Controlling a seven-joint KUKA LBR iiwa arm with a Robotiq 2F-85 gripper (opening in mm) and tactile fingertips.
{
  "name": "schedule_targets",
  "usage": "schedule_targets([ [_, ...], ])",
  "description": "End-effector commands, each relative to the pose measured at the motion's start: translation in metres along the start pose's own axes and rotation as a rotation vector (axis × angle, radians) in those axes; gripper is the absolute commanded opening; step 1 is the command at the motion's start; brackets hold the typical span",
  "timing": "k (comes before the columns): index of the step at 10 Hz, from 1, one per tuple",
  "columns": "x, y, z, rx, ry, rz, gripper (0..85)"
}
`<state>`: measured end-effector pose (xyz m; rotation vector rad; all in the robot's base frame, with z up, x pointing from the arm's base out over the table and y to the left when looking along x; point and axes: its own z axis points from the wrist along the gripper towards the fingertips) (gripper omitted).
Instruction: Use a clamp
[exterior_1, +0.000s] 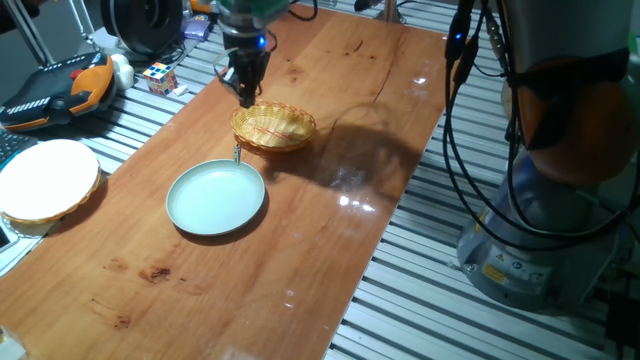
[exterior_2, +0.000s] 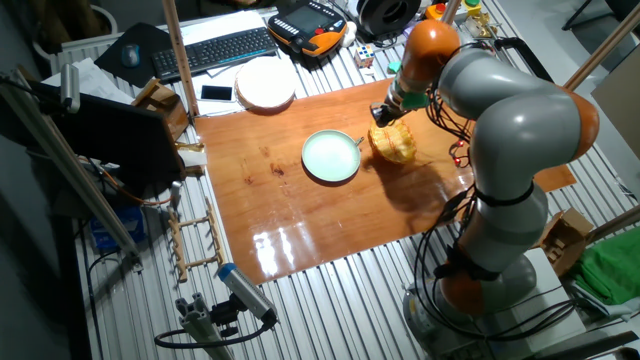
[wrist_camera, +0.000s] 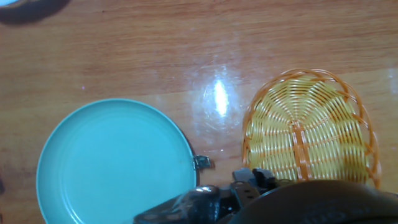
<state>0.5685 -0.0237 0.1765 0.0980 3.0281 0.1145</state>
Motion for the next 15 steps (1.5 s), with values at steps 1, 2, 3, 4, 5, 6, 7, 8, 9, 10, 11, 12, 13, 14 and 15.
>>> schedule_targets([
  [1,0.001,0.000,-0.005,-0.001,0.005,0.000,0.7],
  [2,0.000,0.001,-0.012,0.005,0.009,-0.002,0.7],
  [3,0.000,0.004,-0.015,0.014,0.013,-0.004,0.7],
  [4,0.002,0.007,-0.018,0.014,0.016,-0.006,0.7],
  [5,0.004,0.010,-0.021,0.013,0.017,-0.004,0.7],
  [6,0.007,0.012,-0.024,0.012,0.018,-0.003,0.7],
  [7,0.008,0.012,-0.026,0.015,0.017,-0.003,0.7],
  [8,0.009,0.012,-0.028,0.019,0.017,-0.005,0.7],
  [9,0.010,0.012,-0.030,0.019,0.020,-0.006,0.7],
  [10,0.010,0.014,-0.032,0.020,0.025,-0.006,0.7],
  [11,0.011,0.016,-0.034,0.023,0.026,-0.005,0.7],
  [12,0.011,0.018,-0.036,0.028,0.027,-0.002,0.7],
  [13,0.012,0.019,-0.038,0.031,0.030,-0.003,0.7],
  [14,0.013,0.019,-0.040,0.030,0.036,-0.006,0.7],
  [15,0.013,0.019,-0.040,0.031,0.038,-0.007,0.7],
])
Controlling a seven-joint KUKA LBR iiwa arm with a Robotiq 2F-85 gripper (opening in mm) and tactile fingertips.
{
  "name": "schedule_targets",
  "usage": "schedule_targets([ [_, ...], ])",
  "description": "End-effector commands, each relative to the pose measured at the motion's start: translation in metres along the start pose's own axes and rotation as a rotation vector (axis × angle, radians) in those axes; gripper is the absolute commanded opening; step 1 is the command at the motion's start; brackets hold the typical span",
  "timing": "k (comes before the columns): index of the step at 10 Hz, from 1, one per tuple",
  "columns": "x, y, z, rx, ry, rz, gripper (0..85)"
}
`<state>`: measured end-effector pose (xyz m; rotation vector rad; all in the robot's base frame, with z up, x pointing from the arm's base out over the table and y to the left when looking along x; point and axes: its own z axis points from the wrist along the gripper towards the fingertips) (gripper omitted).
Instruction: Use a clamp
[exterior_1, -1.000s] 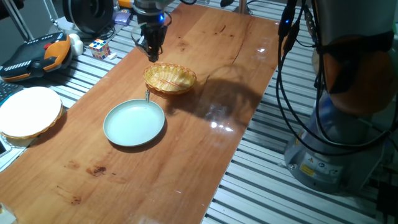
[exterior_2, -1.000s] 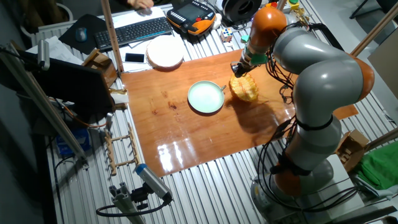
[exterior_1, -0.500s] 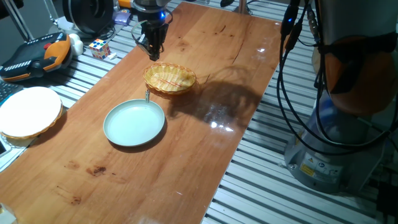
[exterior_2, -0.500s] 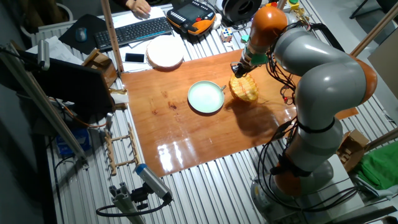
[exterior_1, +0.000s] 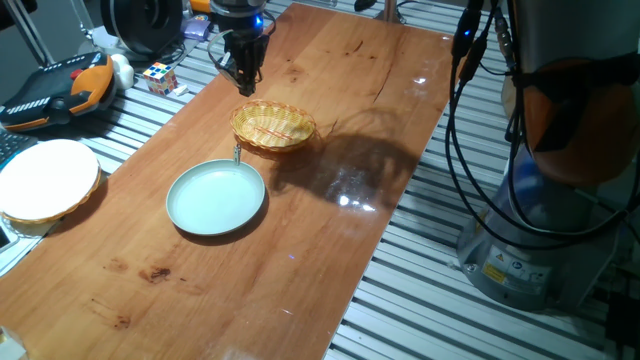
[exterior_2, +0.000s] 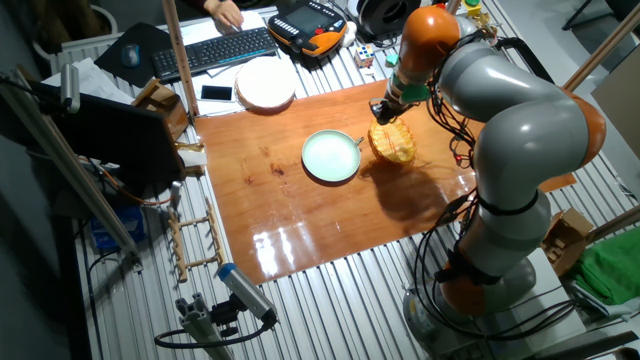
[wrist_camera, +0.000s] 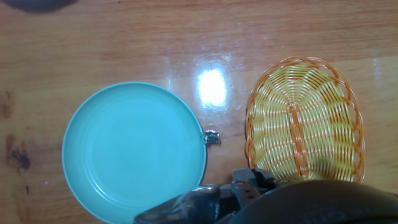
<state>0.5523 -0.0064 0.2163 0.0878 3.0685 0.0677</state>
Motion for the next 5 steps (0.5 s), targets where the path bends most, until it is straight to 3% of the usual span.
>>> schedule_targets([
  [1,0.0000,0.0011,-0.0004,0.005,0.000,-0.003,0.7],
  [5,-0.0005,0.0027,-0.0035,0.036,-0.003,-0.016,0.7],
])
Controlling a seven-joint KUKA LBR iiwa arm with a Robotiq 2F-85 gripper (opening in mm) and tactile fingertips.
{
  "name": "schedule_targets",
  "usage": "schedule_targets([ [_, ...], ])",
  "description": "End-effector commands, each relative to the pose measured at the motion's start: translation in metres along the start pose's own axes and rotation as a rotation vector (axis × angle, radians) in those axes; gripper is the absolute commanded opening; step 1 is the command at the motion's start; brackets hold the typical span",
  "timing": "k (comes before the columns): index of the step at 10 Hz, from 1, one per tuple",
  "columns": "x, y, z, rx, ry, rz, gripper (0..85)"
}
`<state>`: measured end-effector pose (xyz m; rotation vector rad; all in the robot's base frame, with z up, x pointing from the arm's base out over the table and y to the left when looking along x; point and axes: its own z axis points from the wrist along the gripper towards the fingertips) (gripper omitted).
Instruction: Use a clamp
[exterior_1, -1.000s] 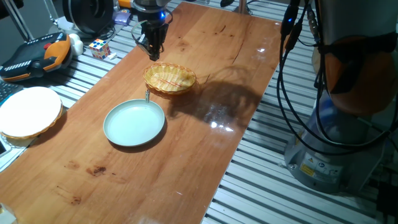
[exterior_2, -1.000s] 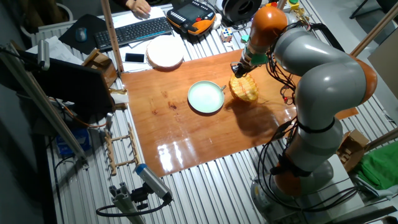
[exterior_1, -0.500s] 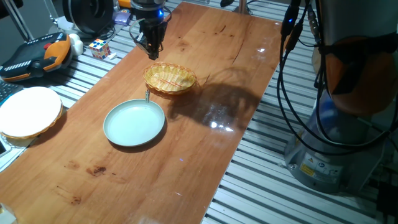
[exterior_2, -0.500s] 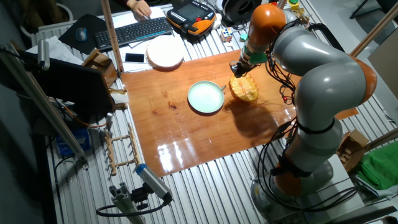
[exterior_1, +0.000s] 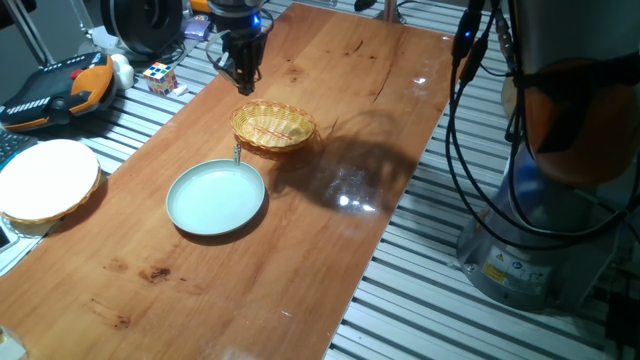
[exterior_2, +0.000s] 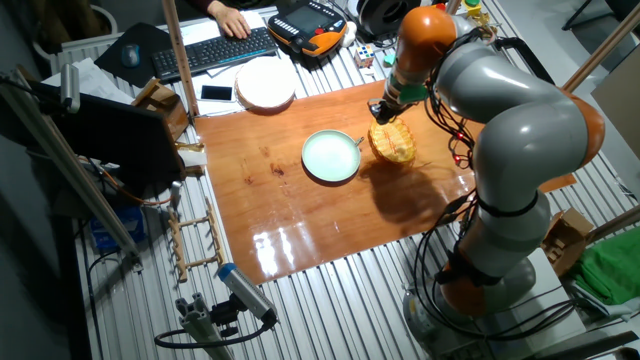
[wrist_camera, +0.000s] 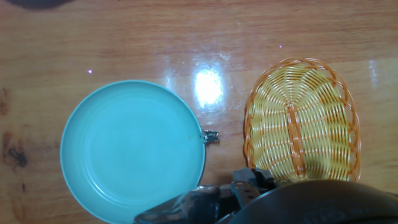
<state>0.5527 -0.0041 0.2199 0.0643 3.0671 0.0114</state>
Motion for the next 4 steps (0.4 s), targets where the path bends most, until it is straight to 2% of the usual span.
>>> schedule_targets([
  [1,-0.0001,-0.0002,-0.0001,0.003,0.000,-0.003,0.7],
  [4,-0.0004,-0.0005,0.0000,0.007,0.001,-0.008,0.7],
])
